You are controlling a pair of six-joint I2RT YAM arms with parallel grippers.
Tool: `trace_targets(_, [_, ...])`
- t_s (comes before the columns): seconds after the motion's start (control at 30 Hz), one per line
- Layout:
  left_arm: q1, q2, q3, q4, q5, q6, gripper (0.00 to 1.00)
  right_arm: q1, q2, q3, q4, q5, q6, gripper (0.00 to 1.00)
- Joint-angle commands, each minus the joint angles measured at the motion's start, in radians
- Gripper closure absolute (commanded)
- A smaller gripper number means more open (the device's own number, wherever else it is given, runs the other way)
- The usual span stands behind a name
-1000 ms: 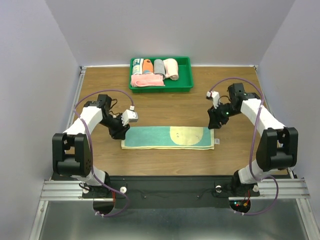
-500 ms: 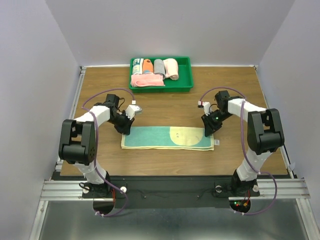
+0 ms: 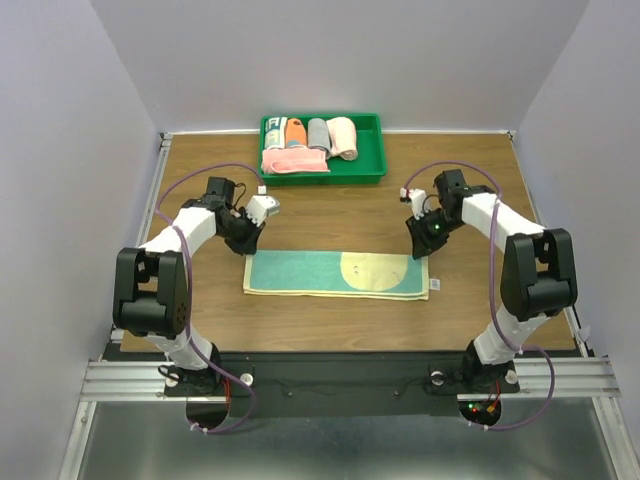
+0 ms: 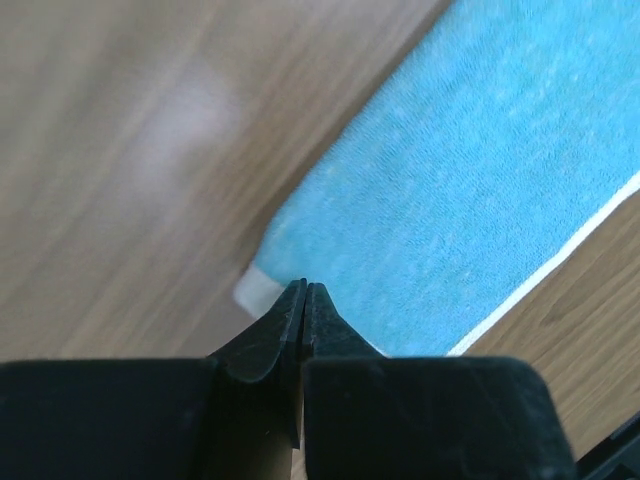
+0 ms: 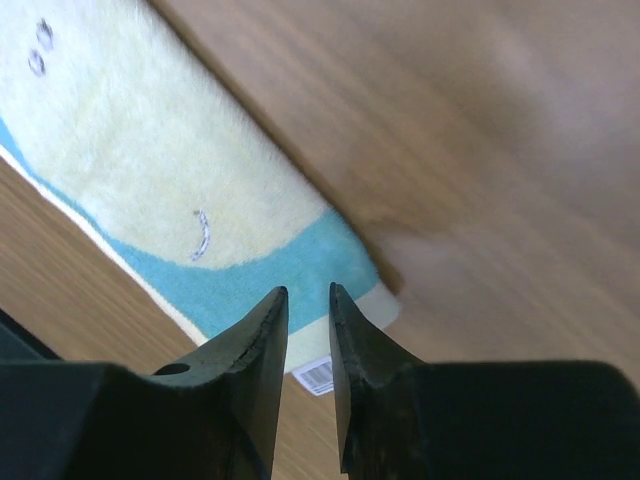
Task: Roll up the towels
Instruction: Fold the towel
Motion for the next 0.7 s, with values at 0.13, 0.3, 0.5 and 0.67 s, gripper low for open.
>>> trace_targets(0.13, [0.005,-0.032,0.056,0.049,-0.058,-0.048,0.92,0.001,0.028,0.119,0.012,0.094,0.001,0.72])
trace_targets(0.3, [0.005,0.001,0.042,0.063,-0.055,-0.048,0.93,0.001,0.077,0.079,0.022,0.135,-0.025,0.74])
trace_targets(0.5, [0.005,0.032,0.019,0.066,-0.083,-0.032,0.95,-0.001,0.121,0.019,0.061,0.189,-0.039,0.77])
trace_targets(0.67, [0.005,0.012,0.018,0.071,-0.086,-0.032,0.95,0.001,0.118,-0.011,0.068,0.199,-0.050,0.77])
